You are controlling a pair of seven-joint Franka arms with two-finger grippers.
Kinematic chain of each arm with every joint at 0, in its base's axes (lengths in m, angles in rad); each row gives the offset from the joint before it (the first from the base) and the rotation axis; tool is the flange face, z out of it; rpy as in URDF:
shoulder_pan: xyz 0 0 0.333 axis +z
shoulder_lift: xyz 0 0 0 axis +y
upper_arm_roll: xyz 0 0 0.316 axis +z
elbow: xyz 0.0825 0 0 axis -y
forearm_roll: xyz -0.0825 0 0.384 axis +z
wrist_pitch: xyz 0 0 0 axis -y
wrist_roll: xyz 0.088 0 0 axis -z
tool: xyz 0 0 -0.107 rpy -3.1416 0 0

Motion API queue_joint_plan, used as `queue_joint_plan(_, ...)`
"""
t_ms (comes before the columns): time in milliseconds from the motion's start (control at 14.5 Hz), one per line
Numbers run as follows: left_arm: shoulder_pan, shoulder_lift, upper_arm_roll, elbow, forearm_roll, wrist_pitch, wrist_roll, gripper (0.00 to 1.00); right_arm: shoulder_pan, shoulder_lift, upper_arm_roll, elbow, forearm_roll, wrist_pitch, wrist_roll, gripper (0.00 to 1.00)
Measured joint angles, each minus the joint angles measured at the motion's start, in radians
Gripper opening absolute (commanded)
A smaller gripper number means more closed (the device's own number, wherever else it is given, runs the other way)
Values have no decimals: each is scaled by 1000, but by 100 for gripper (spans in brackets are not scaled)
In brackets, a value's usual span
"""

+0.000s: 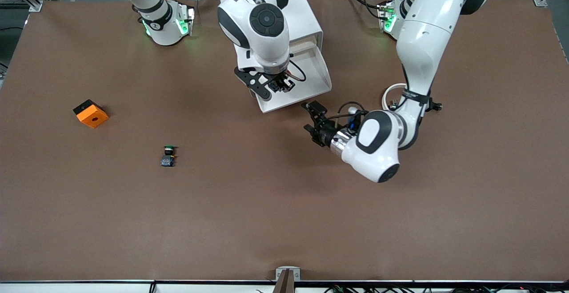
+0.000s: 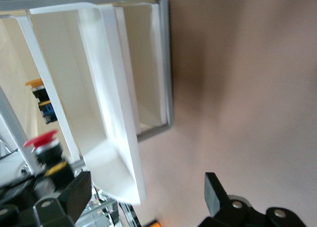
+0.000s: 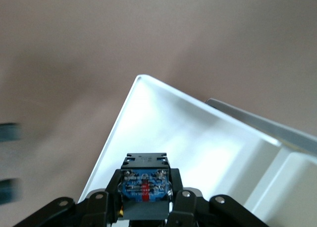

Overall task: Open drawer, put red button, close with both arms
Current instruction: 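Lower the button into the drawer while the left gripper draws back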

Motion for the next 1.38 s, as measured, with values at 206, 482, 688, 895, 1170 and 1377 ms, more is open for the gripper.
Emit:
queue_joint_plan(206,18,-1,81,33,0,-1,106,100,4,27,-2,0,0,11,92,40)
queue_joint_plan(482,18,-11,178,51,26,-1,309,100,4,53,-3,0,0,11,172,42)
queue_joint_plan(688,18,-36,229,74,104,14,469,100,10,62,-3,0,2,11,177,48)
queue_joint_plan(895,15,-63,264,80,180,46,557,100,18,74,-2,0,2,11,178,67)
queue_joint_plan(1170,12,-92,270,83,308,70,856,100,25,81,-3,1,2,12,178,100)
queue_joint_plan(1377,2,-130,270,87,430,71,1034,100,23,76,-11,33,2,-2,177,100)
